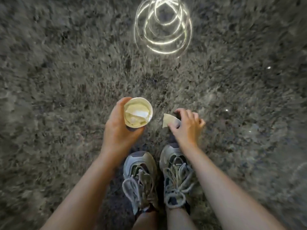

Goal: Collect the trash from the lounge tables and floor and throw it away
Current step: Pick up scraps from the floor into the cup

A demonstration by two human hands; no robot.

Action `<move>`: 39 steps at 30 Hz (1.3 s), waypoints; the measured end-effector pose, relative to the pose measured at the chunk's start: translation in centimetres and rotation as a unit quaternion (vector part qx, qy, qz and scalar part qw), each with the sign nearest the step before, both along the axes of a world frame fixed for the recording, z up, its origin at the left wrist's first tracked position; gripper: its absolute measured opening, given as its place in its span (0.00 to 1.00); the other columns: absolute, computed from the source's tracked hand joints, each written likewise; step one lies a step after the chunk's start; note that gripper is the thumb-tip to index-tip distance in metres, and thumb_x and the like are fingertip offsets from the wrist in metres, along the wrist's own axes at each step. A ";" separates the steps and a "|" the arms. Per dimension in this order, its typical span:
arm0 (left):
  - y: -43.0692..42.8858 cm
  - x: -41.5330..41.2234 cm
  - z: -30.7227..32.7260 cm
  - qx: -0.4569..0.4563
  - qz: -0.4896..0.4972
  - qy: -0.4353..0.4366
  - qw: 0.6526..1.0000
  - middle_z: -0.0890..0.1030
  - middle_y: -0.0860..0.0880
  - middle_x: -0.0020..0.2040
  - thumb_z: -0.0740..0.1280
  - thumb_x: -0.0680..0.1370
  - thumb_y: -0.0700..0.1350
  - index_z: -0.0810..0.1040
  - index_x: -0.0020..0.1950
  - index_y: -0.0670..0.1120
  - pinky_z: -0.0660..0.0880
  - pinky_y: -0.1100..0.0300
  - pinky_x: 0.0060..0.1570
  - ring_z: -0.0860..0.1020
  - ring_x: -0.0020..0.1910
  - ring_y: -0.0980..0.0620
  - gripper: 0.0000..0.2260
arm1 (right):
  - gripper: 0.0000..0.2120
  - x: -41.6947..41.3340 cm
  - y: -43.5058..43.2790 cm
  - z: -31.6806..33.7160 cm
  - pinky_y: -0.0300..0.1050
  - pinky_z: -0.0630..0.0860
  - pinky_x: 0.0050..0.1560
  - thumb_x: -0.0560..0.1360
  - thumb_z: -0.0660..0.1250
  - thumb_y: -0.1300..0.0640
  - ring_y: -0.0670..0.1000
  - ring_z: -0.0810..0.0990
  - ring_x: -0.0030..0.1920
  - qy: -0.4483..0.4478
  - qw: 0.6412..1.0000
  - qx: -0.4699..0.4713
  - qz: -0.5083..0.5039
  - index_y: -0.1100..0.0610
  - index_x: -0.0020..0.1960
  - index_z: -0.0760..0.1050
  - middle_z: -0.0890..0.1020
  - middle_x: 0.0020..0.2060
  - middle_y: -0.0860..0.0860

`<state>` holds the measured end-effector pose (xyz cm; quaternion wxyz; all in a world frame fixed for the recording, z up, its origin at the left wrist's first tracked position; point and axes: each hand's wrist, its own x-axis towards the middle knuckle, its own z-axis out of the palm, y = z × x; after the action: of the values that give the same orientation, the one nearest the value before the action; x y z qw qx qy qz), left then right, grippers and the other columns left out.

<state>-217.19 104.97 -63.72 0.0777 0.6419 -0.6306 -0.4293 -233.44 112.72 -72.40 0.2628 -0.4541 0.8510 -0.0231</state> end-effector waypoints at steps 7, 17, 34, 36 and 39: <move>-0.6 -0.6 1.3 0.005 -0.019 -0.003 1.000 0.72 0.55 0.54 0.75 0.66 0.42 0.68 0.64 0.46 0.63 0.72 0.47 0.71 0.52 0.58 0.30 | 0.05 0.4 -1.3 3.9 0.40 0.49 0.45 0.66 0.73 0.58 0.55 0.74 0.49 -0.062 0.992 -0.095 -0.062 0.55 0.41 0.79 0.80 0.37 0.49; -2.6 -5.9 19.8 -0.033 -0.042 0.057 0.997 0.76 0.47 0.59 0.76 0.66 0.42 0.68 0.65 0.44 0.71 0.54 0.57 0.74 0.58 0.49 0.30 | 0.03 -2.0 -7.7 29.5 0.48 0.58 0.51 0.69 0.72 0.56 0.47 0.71 0.49 -0.058 0.928 -0.361 -0.070 0.54 0.41 0.80 0.77 0.38 0.39; -7.5 -18.5 53.2 -0.173 -0.175 0.132 0.960 0.78 0.51 0.54 0.76 0.65 0.46 0.70 0.64 0.45 0.73 0.56 0.51 0.76 0.53 0.51 0.30 | 0.02 -12.8 -9.4 63.6 0.46 0.55 0.50 0.66 0.71 0.56 0.52 0.75 0.46 0.046 0.921 -0.385 -0.037 0.50 0.37 0.81 0.82 0.33 0.42; -7.8 -20.1 56.4 -0.180 -0.202 0.137 0.953 0.78 0.52 0.54 0.76 0.64 0.47 0.70 0.64 0.46 0.73 0.58 0.50 0.77 0.52 0.51 0.30 | 0.03 -14.2 -9.4 67.2 0.44 0.53 0.48 0.64 0.73 0.58 0.53 0.77 0.44 0.053 0.924 -0.377 -0.044 0.51 0.35 0.81 0.81 0.31 0.43; -7.8 -22.4 60.1 -0.185 -0.253 0.150 0.938 0.79 0.52 0.52 0.76 0.64 0.51 0.70 0.62 0.47 0.73 0.57 0.48 0.77 0.51 0.51 0.30 | 0.04 -16.0 -8.9 71.4 0.41 0.52 0.47 0.60 0.76 0.58 0.52 0.77 0.40 0.071 0.929 -0.357 -0.061 0.52 0.31 0.81 0.79 0.28 0.46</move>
<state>-239.56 97.17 -3.66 0.1775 0.3633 -0.8216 -0.4018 -249.46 103.84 -0.95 0.0200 -0.4657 0.8289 -0.3095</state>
